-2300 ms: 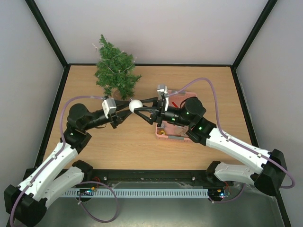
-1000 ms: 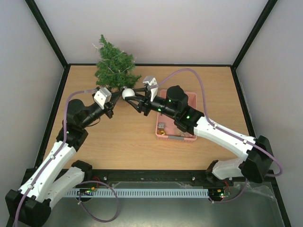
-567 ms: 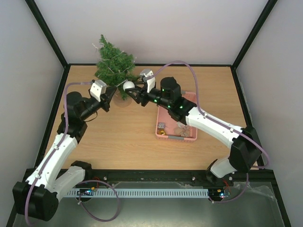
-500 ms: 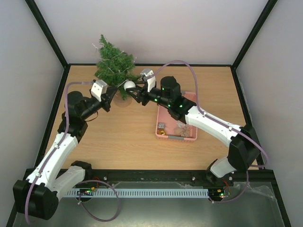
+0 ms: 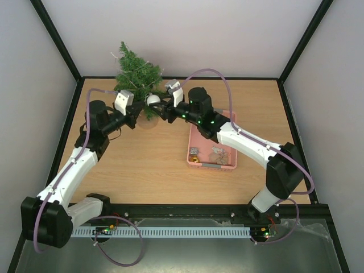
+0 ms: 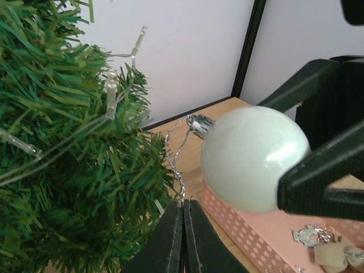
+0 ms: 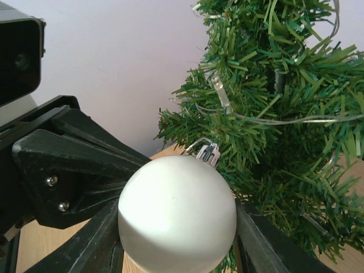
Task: Decorate the small christmas tree
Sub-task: Hang the decoration item on the Christmas tree.
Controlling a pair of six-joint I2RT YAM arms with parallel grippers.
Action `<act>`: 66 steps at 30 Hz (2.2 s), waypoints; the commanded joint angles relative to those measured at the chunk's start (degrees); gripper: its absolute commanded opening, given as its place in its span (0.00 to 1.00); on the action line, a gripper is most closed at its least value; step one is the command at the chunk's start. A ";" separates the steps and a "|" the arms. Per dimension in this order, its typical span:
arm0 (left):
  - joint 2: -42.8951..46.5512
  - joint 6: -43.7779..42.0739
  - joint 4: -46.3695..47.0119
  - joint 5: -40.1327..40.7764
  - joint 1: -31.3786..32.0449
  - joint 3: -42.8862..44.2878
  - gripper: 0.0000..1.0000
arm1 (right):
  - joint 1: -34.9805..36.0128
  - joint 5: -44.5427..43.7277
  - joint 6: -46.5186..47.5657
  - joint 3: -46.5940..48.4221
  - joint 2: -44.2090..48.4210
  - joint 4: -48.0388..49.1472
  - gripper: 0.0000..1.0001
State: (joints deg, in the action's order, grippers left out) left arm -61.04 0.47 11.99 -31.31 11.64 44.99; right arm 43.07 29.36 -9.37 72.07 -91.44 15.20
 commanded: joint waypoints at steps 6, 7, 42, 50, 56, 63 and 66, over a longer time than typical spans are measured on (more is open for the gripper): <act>-3.82 2.13 2.06 2.10 -0.24 5.19 0.02 | -0.61 -0.82 2.48 4.44 -1.72 -0.71 0.42; -4.17 2.27 2.07 2.27 -0.32 5.53 0.02 | -0.68 -0.89 2.55 4.62 -1.91 -0.74 0.42; -2.31 -0.60 -2.48 3.00 -0.48 5.75 0.02 | -1.42 1.03 4.85 8.65 -5.11 -6.07 0.42; -1.19 -1.34 -4.48 2.79 -0.48 6.18 0.02 | -1.42 1.83 4.41 8.96 -5.15 -6.04 0.42; -2.16 -1.68 -4.22 3.45 -0.48 5.98 0.02 | -1.49 1.85 4.15 8.97 -5.66 -5.91 0.42; -4.02 -1.62 -2.61 3.88 -0.48 6.43 0.02 | -1.50 1.59 4.59 10.31 -6.29 -6.45 0.42; -4.67 -1.85 -2.41 3.98 -0.48 6.60 0.02 | -1.41 1.07 4.97 10.36 -6.45 -6.67 0.42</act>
State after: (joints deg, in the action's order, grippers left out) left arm -64.73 -0.51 7.81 -27.51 11.55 49.84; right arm 41.91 30.89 -5.26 80.25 -97.08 8.91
